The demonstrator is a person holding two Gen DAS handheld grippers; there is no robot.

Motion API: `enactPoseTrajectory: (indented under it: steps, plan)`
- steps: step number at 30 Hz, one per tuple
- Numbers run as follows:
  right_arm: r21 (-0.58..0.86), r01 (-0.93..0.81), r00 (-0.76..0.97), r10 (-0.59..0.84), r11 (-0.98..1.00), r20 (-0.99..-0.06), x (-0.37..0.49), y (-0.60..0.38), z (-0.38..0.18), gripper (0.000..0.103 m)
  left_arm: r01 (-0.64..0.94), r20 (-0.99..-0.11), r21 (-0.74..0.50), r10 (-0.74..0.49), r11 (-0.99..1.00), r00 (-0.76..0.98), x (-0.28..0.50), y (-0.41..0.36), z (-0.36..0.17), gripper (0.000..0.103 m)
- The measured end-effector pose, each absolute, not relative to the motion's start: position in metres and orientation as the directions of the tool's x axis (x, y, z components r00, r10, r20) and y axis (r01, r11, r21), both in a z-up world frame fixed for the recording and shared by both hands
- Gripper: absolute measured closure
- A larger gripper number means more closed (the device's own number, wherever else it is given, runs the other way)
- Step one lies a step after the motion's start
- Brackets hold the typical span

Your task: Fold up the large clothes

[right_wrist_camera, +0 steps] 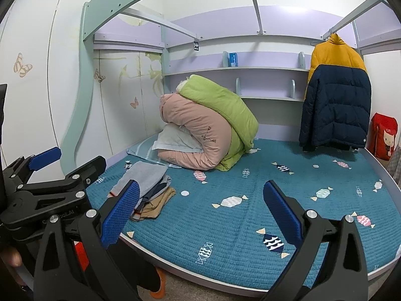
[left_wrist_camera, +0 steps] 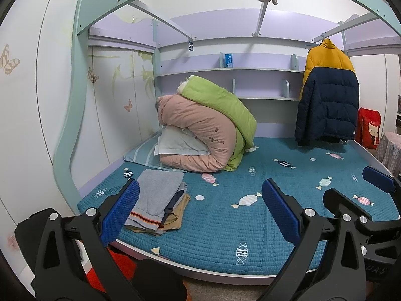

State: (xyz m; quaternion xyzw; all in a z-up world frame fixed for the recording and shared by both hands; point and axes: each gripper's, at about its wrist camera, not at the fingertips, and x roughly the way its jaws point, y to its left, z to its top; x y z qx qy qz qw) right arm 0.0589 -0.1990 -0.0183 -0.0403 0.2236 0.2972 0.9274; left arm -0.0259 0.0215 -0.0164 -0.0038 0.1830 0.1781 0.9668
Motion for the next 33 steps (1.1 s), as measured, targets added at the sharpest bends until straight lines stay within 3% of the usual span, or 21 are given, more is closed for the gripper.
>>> enactPoseTrajectory:
  steps: [33]
  plan:
    - [0.053,-0.571,0.727,0.534,0.820,-0.431,0.0649,-0.1972,-0.0112,0.008,-0.360,-0.330,0.066,0.360,0.931,0.872,-0.0252,0.0191,-0.0094,0.005]
